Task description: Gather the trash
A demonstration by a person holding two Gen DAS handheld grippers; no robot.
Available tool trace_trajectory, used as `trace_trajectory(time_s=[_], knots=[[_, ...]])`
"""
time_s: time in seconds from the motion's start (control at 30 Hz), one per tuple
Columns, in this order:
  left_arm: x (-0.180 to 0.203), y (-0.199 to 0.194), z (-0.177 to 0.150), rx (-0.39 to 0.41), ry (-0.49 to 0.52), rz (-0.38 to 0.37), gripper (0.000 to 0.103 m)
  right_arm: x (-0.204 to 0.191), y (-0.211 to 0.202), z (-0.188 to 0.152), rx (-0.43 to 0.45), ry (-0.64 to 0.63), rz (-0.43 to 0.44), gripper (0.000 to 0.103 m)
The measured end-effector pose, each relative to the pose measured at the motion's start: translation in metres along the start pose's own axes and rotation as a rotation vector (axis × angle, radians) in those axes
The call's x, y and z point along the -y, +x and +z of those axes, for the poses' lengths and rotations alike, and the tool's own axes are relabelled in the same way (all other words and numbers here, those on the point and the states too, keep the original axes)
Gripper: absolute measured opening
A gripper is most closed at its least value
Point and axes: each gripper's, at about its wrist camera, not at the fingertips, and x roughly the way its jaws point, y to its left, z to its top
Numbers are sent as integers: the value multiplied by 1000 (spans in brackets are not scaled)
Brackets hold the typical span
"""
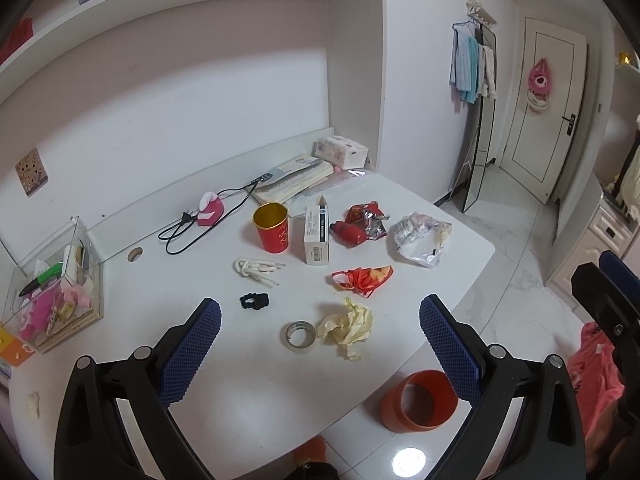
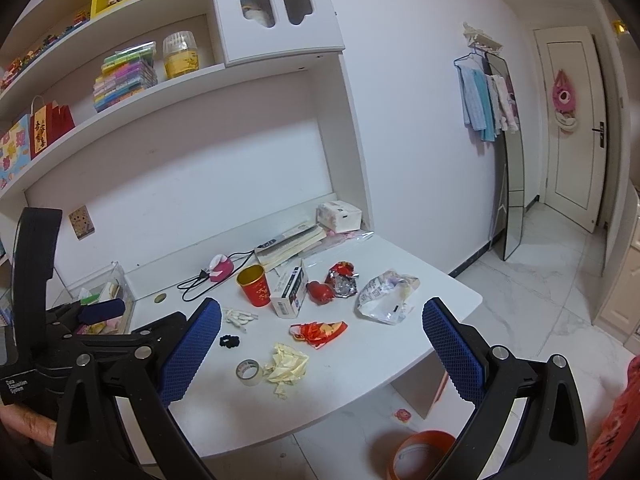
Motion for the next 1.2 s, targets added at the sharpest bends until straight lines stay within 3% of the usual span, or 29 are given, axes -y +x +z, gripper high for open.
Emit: trace_trajectory(time_s=[0.3, 0.53, 0.97, 1.2], knots=[[-20, 13, -5, -40, -13, -11, 98, -23, 21, -3, -55, -36, 40, 98], [-49, 38, -8, -90, 0, 26, 98, -37, 52, -9, -124, -29, 40, 98], [-77, 100, -24, -270, 1, -75, 98, -56, 118, -24, -242, -41, 59, 98], [-88, 124, -25, -300, 7, -76, 98, -60, 145, -29, -289, -35, 60, 98]])
